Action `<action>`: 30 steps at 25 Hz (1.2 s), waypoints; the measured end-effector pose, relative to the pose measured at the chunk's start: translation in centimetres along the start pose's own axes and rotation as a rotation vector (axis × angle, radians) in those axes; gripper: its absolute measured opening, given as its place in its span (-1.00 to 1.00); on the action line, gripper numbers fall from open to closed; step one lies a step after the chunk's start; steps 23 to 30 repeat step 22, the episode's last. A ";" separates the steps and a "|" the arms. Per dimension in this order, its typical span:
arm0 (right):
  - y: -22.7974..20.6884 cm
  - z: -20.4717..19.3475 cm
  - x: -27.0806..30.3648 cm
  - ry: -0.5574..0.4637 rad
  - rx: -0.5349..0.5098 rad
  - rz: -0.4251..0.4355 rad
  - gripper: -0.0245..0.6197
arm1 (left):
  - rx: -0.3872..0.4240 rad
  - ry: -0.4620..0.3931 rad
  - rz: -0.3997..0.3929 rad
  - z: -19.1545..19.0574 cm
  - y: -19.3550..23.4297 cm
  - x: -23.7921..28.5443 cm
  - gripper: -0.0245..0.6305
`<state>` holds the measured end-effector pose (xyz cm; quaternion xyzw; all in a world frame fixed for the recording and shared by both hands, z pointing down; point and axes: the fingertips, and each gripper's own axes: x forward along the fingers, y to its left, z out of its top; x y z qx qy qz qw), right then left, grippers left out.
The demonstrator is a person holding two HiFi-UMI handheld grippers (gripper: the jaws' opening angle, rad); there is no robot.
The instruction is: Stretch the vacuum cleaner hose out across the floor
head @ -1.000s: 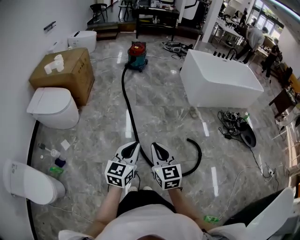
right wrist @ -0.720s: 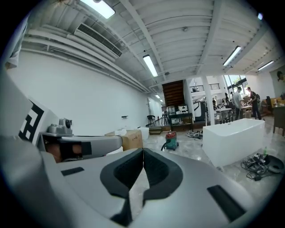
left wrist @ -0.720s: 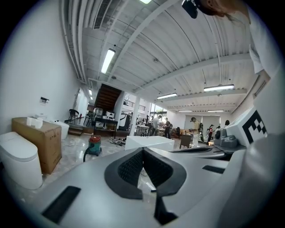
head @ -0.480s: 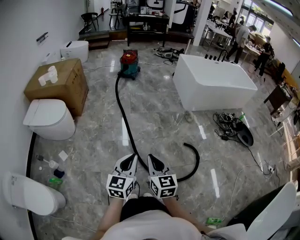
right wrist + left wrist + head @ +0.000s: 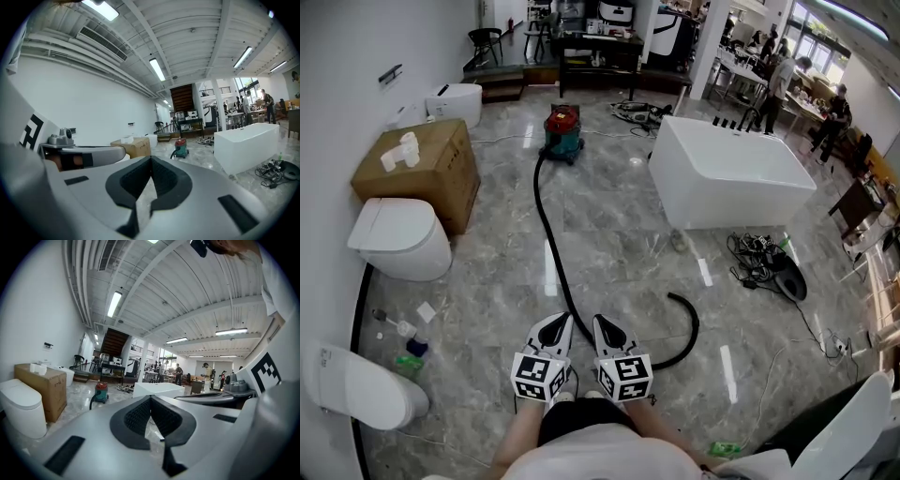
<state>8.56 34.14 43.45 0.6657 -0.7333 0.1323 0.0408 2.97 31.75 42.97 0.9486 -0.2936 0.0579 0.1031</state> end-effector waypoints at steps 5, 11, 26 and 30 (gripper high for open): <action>0.5 -0.3 0.2 0.009 0.004 0.015 -0.88 | -0.003 0.002 0.002 -0.2 0.1 -0.2 -0.90; 0.8 -0.6 0.2 0.018 0.007 0.022 -0.88 | -0.016 0.001 -0.001 -0.5 0.5 -0.5 -0.90; 0.6 -0.8 0.3 0.029 0.013 0.027 -0.88 | -0.026 0.006 -0.009 -0.6 0.3 -0.4 -0.90; 0.6 -0.8 0.3 0.029 0.013 0.027 -0.88 | -0.026 0.006 -0.009 -0.6 0.3 -0.4 -0.90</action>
